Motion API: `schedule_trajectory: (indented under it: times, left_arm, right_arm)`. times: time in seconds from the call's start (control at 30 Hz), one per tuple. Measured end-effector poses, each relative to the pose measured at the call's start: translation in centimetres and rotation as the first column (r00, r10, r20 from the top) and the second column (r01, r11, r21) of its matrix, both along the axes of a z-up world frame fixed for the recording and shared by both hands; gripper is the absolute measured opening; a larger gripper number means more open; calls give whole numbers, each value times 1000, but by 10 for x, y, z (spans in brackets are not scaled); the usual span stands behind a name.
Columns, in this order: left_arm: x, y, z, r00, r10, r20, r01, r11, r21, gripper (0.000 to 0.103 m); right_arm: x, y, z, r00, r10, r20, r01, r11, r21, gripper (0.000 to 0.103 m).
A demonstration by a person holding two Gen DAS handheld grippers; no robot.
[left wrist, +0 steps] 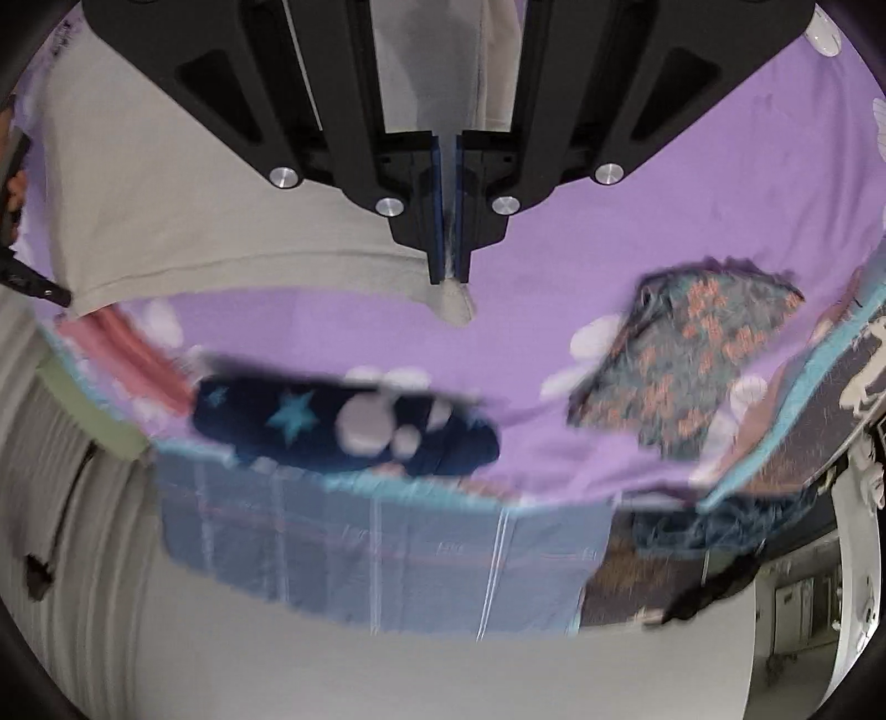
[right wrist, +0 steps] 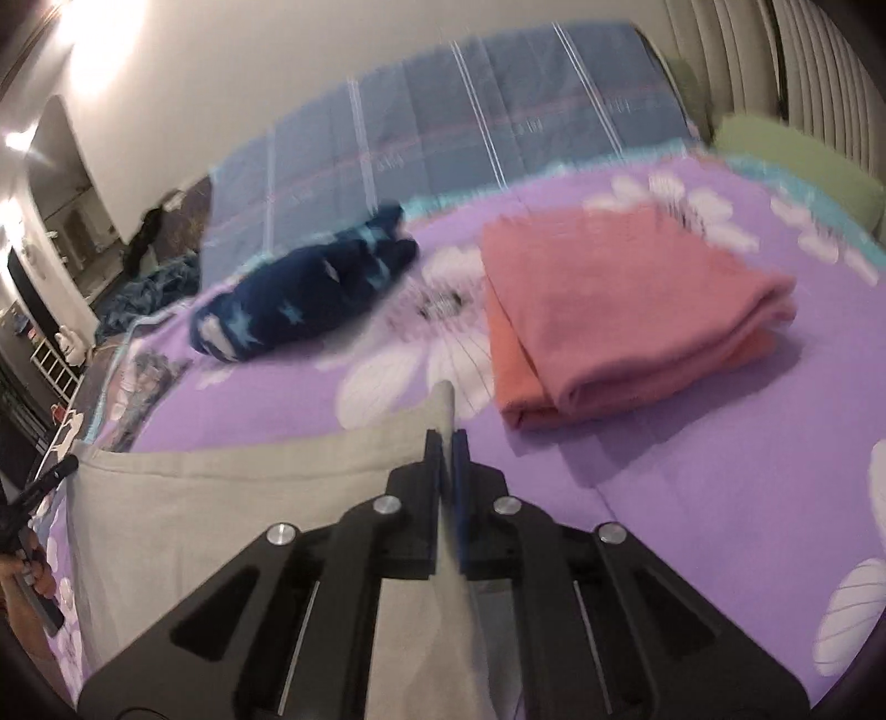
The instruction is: Fold small clothes
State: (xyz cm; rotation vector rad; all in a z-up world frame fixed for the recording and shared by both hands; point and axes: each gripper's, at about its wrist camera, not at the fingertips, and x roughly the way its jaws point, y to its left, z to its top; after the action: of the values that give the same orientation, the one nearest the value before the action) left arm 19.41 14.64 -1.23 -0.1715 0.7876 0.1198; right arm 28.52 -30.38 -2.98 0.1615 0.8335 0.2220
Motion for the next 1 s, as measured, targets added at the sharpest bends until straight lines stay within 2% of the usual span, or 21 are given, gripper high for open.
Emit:
schedule_trajectory:
  times: [0.03, 0.07, 0.1, 0.13, 0.17, 0.2, 0.23, 0.3, 0.37, 0.43, 0.5, 0.53, 0.6, 0.67, 0.7, 0.77, 0.8, 0.83, 0.9, 1.0]
  left_arm:
    - [8, 1, -17, 998, -1, -57, 1, 1000, 3, 5]
    - [13, 2, -36, 993, 7, -121, -5, 1000, 11, 5]
    - [15, 2, -52, 985, 17, -173, -14, 1000, 18, 7]
    - [12, 1, -65, 978, 16, -207, -12, 1000, 19, 10]
    - [6, 1, -66, 983, 16, -181, -11, 1000, 26, 14]
    - [-2, 2, -60, 987, 28, -156, -23, 999, 35, 33]
    - [-6, 3, -53, 989, 44, -141, -38, 998, 42, 42]
    - [-19, -3, -32, 995, 55, -81, -48, 995, 89, 42]
    - [-27, -20, -11, 998, 15, -56, -8, 993, 121, 42]
    - [-34, -49, 7, 998, -52, -36, 56, 993, 108, 42]
    - [-41, -84, 17, 988, -151, -25, 152, 986, 70, 42]
    - [-46, -114, 18, 973, -227, -30, 229, 973, 44, 42]
    - [-53, -161, 14, 944, -327, -52, 328, 945, 11, 42]
    - [-66, -221, 1, 888, -449, -94, 450, 893, -20, 42]
    - [-74, -254, -7, 848, -518, -116, 518, 855, -25, 42]
    - [-91, -306, -21, 775, -613, -154, 619, 785, -11, 42]
    - [-99, -330, -26, 742, -650, -167, 659, 752, 3, 48]
    - [-108, -355, -31, 708, -683, -179, 698, 716, 26, 59]
    - [-120, -389, -36, 680, -711, -181, 731, 678, 78, 67]
    - [-126, -415, -35, 658, -734, -167, 752, 654, 89, 67]
  right_arm:
    - [4, 2, -10, 999, -15, -33, 14, 1000, -26, 14]
    - [7, 3, -21, 997, -28, -70, 25, 998, -55, 29]
    - [6, 3, -33, 994, -30, -107, 23, 998, -66, 33]
    - [2, 1, -38, 994, -27, -110, 21, 998, -63, 31]
    - [-7, -2, -39, 996, -24, -88, 18, 998, -63, 36]
    - [-15, -9, -35, 997, -23, -73, 18, 998, -62, 46]
    - [-22, -15, -31, 998, -28, -59, 25, 998, -58, 48]
    - [-35, -28, -21, 999, -38, -25, 36, 998, -54, 49]
    - [-47, -45, -11, 999, -43, -2, 43, 998, -47, 50]
    - [-57, -61, -6, 998, -59, 10, 59, 998, -29, 50]
    - [-67, -77, -3, 994, -105, 20, 106, 994, -7, 44]
    - [-68, -82, -3, 993, -117, 17, 117, 993, 0, 38]
    - [-71, -92, -8, 993, -119, -18, 119, 992, 35, 15]
    - [-72, -97, -12, 993, -95, -63, 100, 991, 92, 12]
    - [-73, -99, -13, 995, -68, -80, 77, 989, 123, 12]
    - [-76, -98, -12, 997, -23, -79, 33, 992, 121, 12]
    - [-76, -94, -11, 997, 13, -80, -5, 994, 108, 13]
    - [-75, -91, -11, 995, 44, -88, -35, 994, 103, 13]
    - [-73, -87, -12, 990, 96, -108, -83, 990, 116, 14]
    - [-66, -85, -15, 978, 161, -135, -140, 979, 149, 20]
